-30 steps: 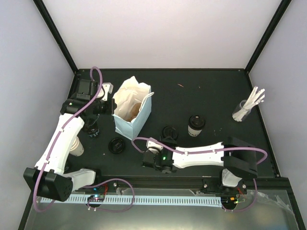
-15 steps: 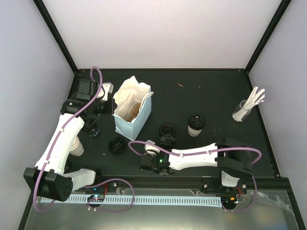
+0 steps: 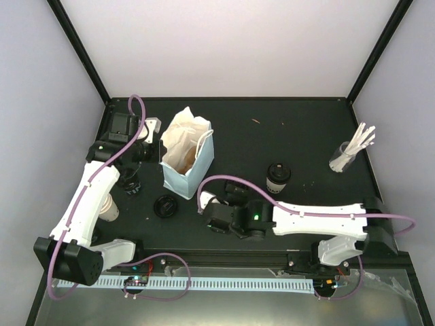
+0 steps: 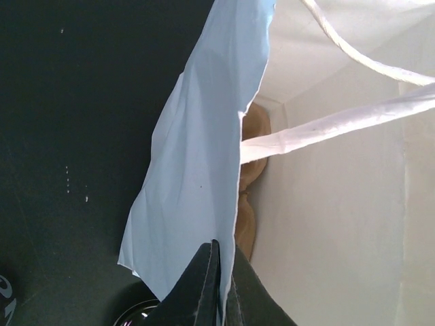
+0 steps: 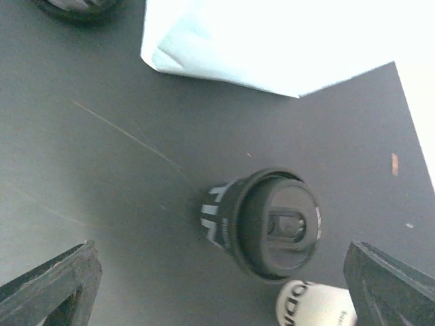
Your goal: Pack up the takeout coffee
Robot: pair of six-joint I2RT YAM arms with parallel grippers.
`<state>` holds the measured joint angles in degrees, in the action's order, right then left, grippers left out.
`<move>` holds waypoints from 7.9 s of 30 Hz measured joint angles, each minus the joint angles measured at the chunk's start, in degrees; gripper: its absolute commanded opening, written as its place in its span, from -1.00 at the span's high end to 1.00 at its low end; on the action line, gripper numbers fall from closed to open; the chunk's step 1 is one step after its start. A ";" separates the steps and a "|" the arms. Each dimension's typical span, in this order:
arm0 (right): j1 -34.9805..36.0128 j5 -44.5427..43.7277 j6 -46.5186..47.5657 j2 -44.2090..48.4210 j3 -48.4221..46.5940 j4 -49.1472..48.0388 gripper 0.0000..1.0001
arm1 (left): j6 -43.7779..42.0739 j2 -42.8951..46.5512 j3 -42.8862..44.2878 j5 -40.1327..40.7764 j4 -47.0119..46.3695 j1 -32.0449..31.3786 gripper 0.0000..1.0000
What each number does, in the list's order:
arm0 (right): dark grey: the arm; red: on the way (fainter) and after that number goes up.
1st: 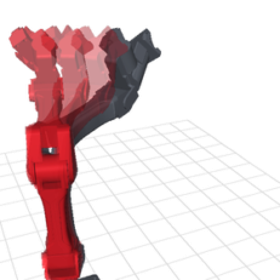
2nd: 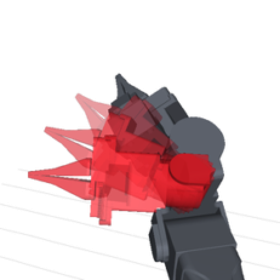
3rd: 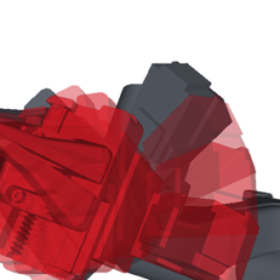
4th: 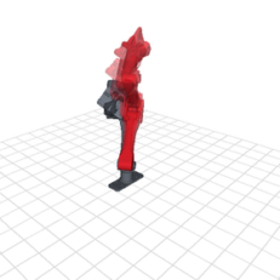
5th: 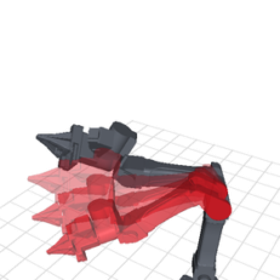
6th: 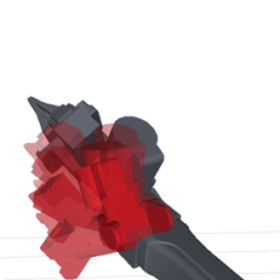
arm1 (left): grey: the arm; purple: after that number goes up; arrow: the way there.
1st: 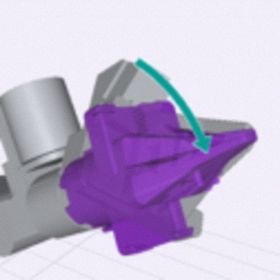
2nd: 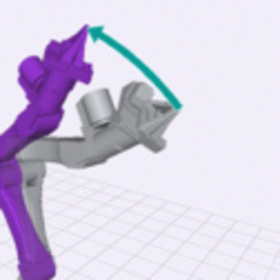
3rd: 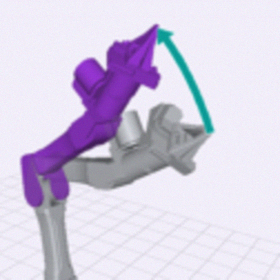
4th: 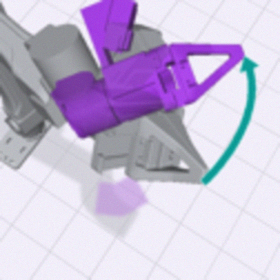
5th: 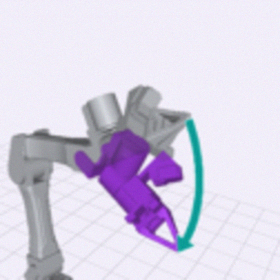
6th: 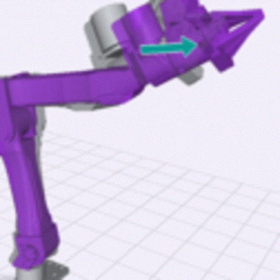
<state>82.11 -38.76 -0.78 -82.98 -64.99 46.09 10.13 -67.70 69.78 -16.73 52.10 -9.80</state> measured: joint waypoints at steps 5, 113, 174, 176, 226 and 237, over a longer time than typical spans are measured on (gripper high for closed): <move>-2.60 10.38 -3.45 3.85 -5.01 1.22 -1.00 | -0.02 0.33 -0.66 -0.68 -0.42 0.00 0.93; -28.57 27.28 -40.57 -17.46 -16.00 11.78 -0.66 | -3.08 19.85 -4.87 0.83 -4.15 0.00 -0.64; -28.61 21.00 -28.57 11.78 -21.14 14.67 -0.52 | -4.66 15.52 -5.25 7.41 -1.60 1.88 -0.97; -28.63 21.05 -28.13 12.26 -20.85 14.25 -0.52 | -4.66 13.75 -5.25 7.37 -1.51 1.88 -0.97; -28.76 23.02 -18.97 9.60 -54.49 26.51 -0.45 | 40.81 9.46 -9.51 5.88 -14.05 -15.17 0.97; -28.81 33.73 -18.93 4.63 -62.45 26.84 -0.45 | 53.48 9.64 -9.68 17.66 -12.17 -23.76 0.97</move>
<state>53.30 -5.04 -19.70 -78.35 -127.44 72.93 63.61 -58.06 60.10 0.93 39.92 -33.56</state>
